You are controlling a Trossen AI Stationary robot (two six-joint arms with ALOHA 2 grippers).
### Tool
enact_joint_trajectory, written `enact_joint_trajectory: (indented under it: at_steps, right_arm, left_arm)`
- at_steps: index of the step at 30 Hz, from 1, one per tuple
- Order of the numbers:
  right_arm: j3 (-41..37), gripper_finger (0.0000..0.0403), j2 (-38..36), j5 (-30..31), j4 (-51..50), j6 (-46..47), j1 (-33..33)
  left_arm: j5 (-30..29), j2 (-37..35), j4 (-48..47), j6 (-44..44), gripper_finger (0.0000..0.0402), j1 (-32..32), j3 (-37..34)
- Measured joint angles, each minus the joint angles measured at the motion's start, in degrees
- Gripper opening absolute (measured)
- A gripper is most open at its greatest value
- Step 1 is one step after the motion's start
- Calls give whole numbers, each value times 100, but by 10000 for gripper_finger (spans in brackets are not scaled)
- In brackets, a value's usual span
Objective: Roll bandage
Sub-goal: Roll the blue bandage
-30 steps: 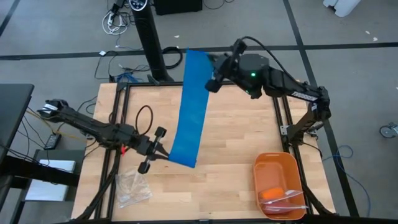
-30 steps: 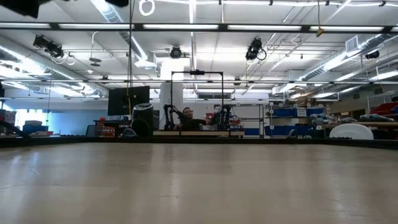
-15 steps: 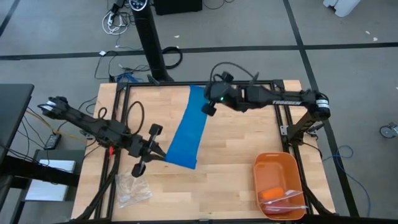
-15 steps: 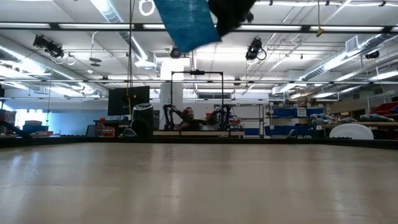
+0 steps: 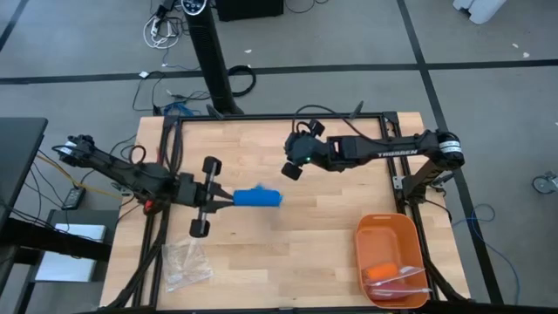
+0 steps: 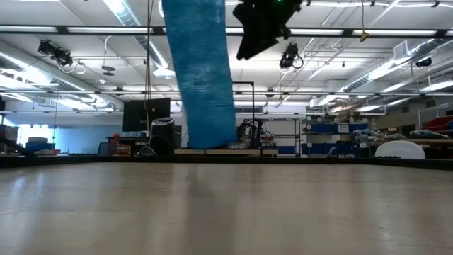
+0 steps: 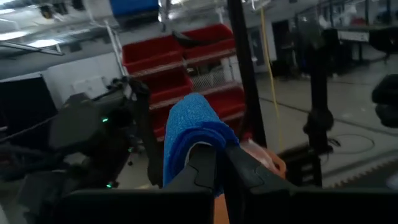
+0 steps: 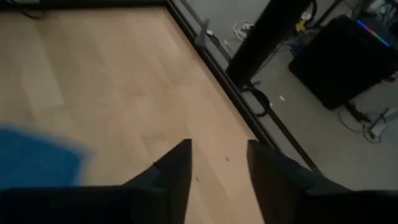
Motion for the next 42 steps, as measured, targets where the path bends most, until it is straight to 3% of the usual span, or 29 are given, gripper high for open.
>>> enact_joint_trajectory:
  at_steps: [5,7,10,12,16,21,26,33,42]
  right_arm:
    - [570,197,-11,109,-628,-112,221]
    - [644,200,-116,530,-1324,112,402]
    - [311,198,-376,1243,-2395,1136,793]
    - [-233,193,-575,1319,-2412,1769,1065]
    - [-1715,184,-958,883,-537,1928,1601]
    - [-3483,179,-936,80,3636,1143,1990]
    - [-4263,177,-478,-944,6334,932,1967]
    - [-3998,202,246,-1802,7136,768,1830]
    - [-3582,237,503,-1637,7047,767,1607]
  left_arm:
    - [-433,0,89,-197,14,0,0]
    - [-658,-46,65,-302,14,-2,0]
    - [-659,-214,-47,-335,14,-4,0]
    - [-664,-344,-101,-336,14,-4,0]
    - [-683,-435,-74,-309,14,7,0]
    - [-681,-445,64,-139,14,7,0]
    - [-682,-441,67,-124,14,7,74]
    - [-665,-444,-1,70,14,7,327]
    - [-661,-444,-83,159,14,7,477]
